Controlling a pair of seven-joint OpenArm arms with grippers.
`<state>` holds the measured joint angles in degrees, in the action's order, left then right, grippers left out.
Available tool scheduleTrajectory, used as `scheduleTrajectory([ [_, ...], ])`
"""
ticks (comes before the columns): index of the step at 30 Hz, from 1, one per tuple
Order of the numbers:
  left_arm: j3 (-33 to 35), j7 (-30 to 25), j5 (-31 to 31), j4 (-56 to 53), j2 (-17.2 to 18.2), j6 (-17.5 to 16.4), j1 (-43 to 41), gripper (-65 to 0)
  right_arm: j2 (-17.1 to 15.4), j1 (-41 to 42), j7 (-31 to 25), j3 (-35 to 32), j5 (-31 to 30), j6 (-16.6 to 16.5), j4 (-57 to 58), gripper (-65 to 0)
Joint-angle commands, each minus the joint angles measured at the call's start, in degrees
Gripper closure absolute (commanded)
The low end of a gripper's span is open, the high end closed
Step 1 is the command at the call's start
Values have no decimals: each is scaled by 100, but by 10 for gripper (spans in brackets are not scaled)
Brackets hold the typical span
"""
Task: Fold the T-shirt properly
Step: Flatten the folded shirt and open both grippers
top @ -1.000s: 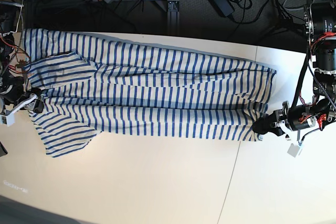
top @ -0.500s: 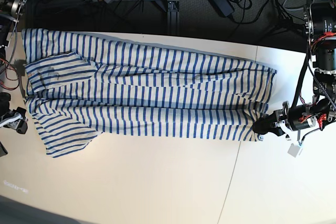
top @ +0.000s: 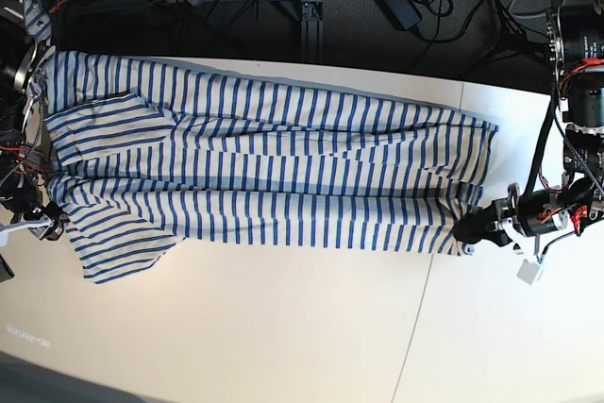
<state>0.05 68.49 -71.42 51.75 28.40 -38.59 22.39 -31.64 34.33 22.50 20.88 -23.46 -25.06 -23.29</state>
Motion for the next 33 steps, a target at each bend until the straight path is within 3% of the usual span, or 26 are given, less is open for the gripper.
scheduleTrajectory([
  [1, -28, -96, -120, 87, 98, -141, 142, 0, -20, 118, 125, 9, 57, -372, 22, -371],
  [12, -28, -101, -122, 87, 96, -141, 142, 0, 710, 122, 103, 9, 48, -584, 31, -371],
  [20, -28, -122, -118, 87, 98, -141, 142, 0, 852, 122, 192, 9, 55, -680, 13, -368],
  [22, -28, -122, -118, 87, 98, -141, 144, 0, 850, 120, 197, 9, 63, -680, -9, -310],
  [26, -28, -146, -118, 87, 98, -141, 142, 0, 850, 120, 192, 9, 404, -678, -186, 0],
  [33, -28, -136, -142, 103, 116, -141, 157, 0, 846, 116, 286, 9, 638, -688, -925, 0],
])
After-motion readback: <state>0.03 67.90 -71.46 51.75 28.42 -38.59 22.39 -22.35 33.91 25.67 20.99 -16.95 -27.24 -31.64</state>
